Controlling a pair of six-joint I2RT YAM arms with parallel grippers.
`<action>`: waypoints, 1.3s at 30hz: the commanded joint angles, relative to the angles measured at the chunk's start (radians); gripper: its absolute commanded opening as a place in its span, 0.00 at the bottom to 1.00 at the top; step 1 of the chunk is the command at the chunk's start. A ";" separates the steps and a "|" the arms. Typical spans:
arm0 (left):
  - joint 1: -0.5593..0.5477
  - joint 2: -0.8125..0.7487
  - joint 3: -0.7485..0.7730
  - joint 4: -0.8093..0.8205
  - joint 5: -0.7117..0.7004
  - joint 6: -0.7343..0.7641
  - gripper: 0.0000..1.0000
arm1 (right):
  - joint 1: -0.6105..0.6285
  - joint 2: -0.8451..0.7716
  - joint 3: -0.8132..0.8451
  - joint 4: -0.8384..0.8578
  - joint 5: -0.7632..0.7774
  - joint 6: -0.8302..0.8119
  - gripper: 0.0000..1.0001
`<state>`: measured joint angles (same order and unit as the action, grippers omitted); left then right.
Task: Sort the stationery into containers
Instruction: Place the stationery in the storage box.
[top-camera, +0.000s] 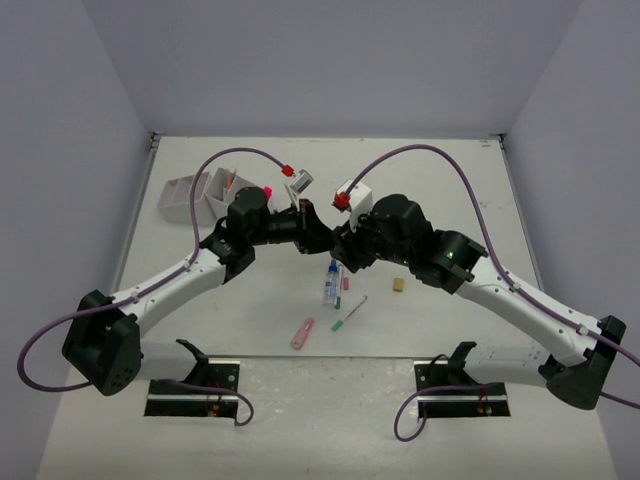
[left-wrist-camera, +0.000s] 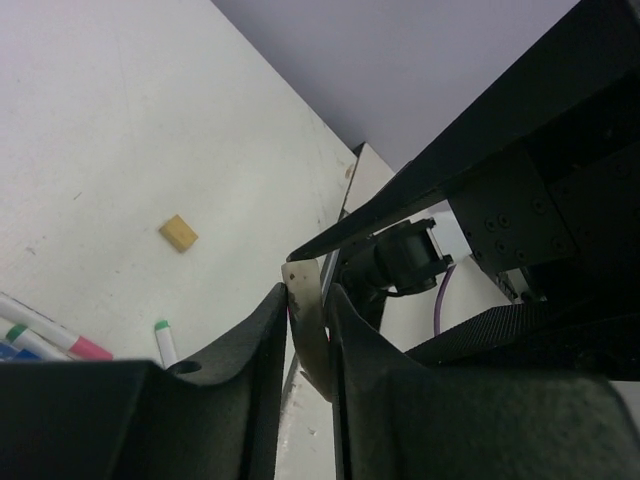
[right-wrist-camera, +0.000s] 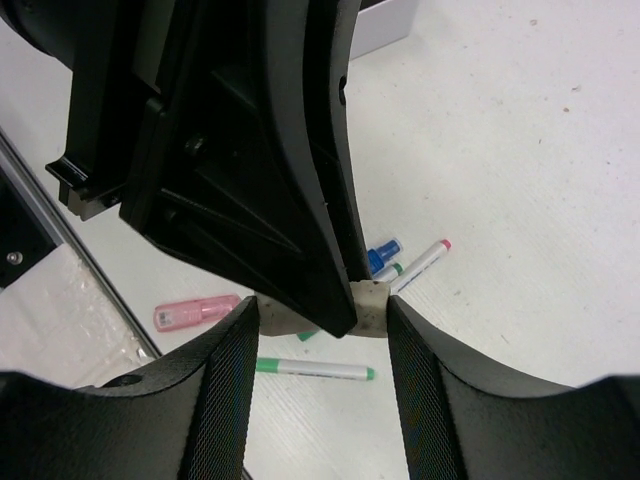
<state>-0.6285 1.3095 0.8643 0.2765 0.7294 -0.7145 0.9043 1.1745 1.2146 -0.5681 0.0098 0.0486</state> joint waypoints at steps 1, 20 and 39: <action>-0.013 0.026 0.054 -0.064 0.084 0.054 0.11 | 0.012 0.023 0.070 0.049 -0.007 -0.034 0.22; 0.282 0.117 0.414 -0.669 -0.640 0.359 0.00 | -0.009 -0.230 -0.161 0.093 0.419 0.137 0.99; 0.969 0.256 0.340 -0.131 -0.447 0.914 0.00 | -0.017 -0.344 -0.288 0.137 0.403 0.220 0.99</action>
<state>0.2007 1.5698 1.2679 -0.0141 0.0670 0.0980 0.8890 0.8438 0.9279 -0.4754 0.4030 0.2472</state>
